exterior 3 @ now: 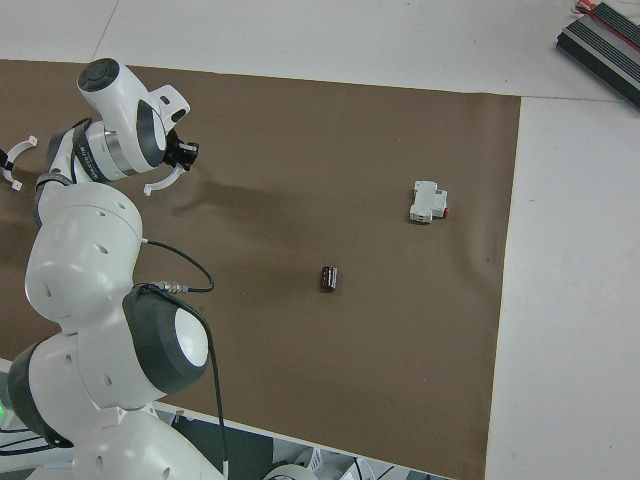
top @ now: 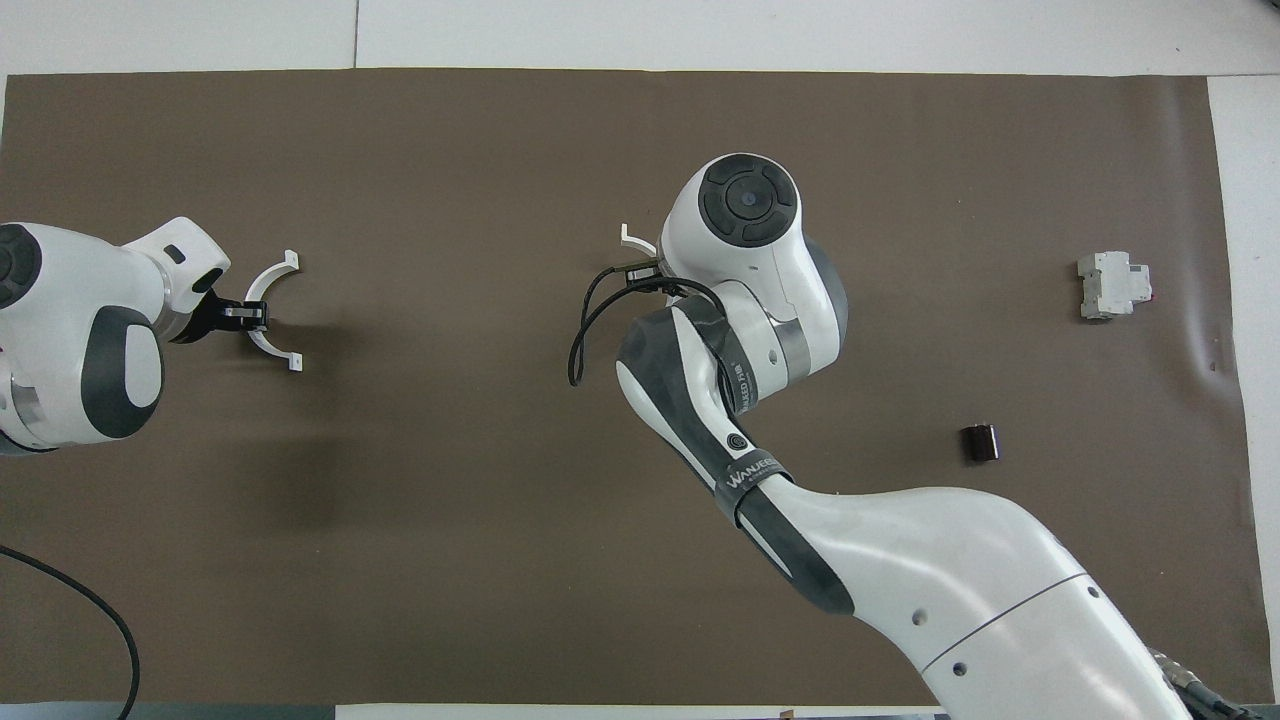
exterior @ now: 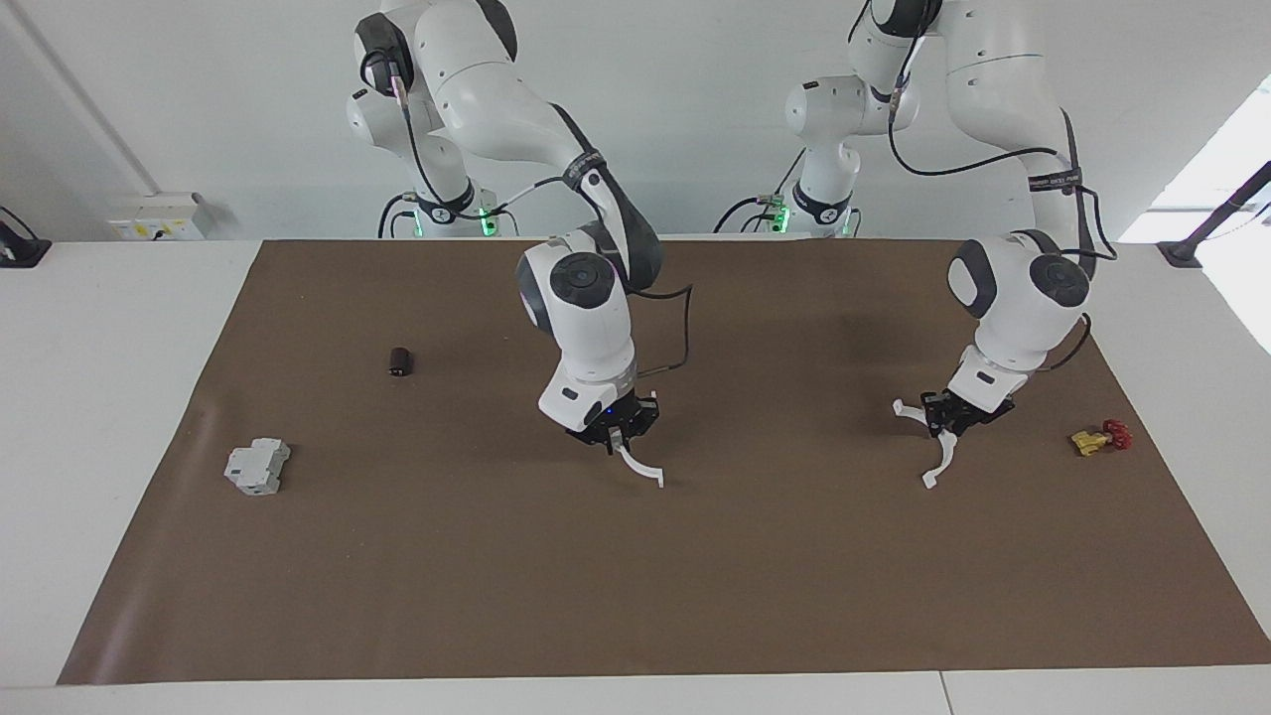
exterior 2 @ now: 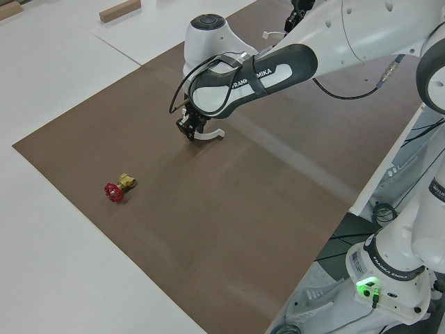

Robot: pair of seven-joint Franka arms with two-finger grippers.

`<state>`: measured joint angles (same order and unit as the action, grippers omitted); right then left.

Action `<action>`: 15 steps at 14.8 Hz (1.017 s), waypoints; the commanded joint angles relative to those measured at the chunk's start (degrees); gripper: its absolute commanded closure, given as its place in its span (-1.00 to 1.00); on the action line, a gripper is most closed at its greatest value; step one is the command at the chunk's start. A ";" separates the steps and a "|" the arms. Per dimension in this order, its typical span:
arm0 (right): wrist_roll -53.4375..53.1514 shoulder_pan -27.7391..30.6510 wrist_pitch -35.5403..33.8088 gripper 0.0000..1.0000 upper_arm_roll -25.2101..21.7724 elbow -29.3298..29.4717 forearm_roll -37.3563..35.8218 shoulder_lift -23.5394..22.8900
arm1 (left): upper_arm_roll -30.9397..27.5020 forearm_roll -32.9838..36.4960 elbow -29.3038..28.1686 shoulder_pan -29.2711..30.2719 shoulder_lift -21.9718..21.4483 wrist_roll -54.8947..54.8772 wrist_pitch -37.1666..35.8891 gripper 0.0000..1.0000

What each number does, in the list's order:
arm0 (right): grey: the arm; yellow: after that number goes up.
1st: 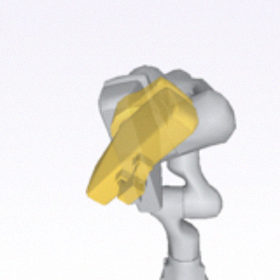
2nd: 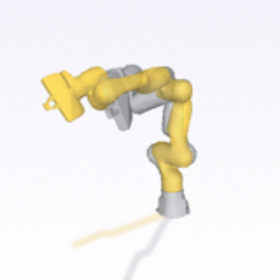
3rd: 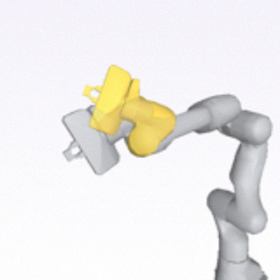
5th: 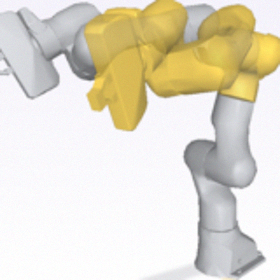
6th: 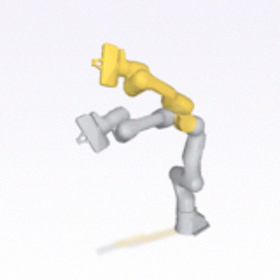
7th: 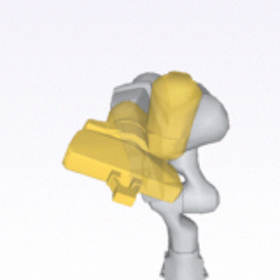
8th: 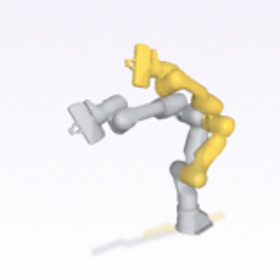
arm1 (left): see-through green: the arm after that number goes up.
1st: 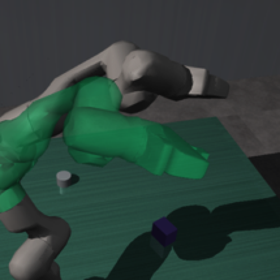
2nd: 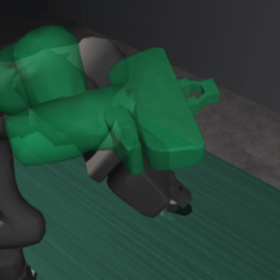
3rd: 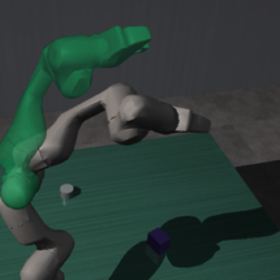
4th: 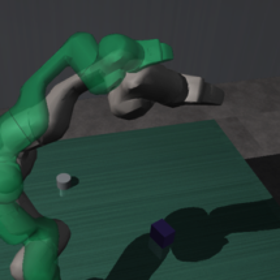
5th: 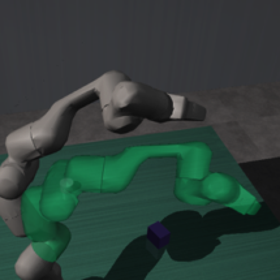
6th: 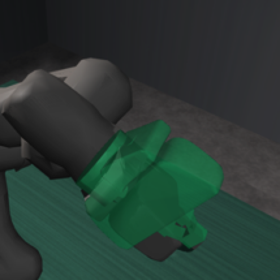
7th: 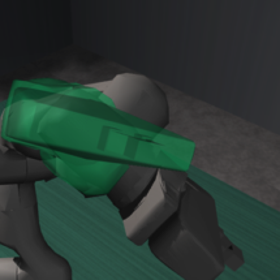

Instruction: Assemble drain pipe with both arms

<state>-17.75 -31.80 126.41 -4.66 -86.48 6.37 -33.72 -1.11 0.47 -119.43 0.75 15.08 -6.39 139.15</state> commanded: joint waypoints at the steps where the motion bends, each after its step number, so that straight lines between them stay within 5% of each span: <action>1: -0.97 -2.03 1.74 0.85 -0.26 1.13 -0.13 -2.67 | -0.12 -0.47 -1.78 0.65 -0.84 -0.37 2.52 0.22; 4: -0.89 -2.39 2.61 0.83 -0.26 0.34 -0.40 -3.10 | -0.12 -0.38 -1.86 0.65 -0.67 -0.37 4.19 0.26; 6: -0.89 -2.39 2.70 0.76 -0.17 -0.01 -0.49 -3.64 | -0.12 -0.47 -1.78 0.74 -0.67 -0.37 4.11 0.98; 9: -0.97 -3.09 3.75 0.60 -0.26 -1.14 -0.49 -3.64 | -0.03 -0.38 -1.16 1.61 -0.84 -0.20 3.06 1.00; 11: -0.97 -3.62 6.91 0.08 -0.26 -3.43 -0.40 -3.55 | -0.12 -0.38 -0.90 1.71 -1.02 -0.46 2.97 1.00; 12: -0.97 -3.62 6.49 -0.80 -0.26 -2.83 -0.40 -3.46 | -0.12 -0.38 -0.81 1.71 -1.45 -0.29 2.70 1.00; 13: -0.89 -3.54 5.61 -1.00 -0.35 -1.78 -0.66 -3.37 | -0.12 -0.47 -0.20 1.27 -1.98 -0.02 1.31 1.00; 15: -0.80 -2.75 1.50 -1.00 -0.61 1.82 -1.88 -2.94 | -0.21 -0.38 3.47 -0.13 -2.78 0.24 -5.87 1.00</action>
<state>-17.77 -35.33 130.60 -4.85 -86.94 6.09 -37.25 -1.15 0.47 -118.65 1.98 14.22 -6.37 139.70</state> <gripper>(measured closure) 0.322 0.802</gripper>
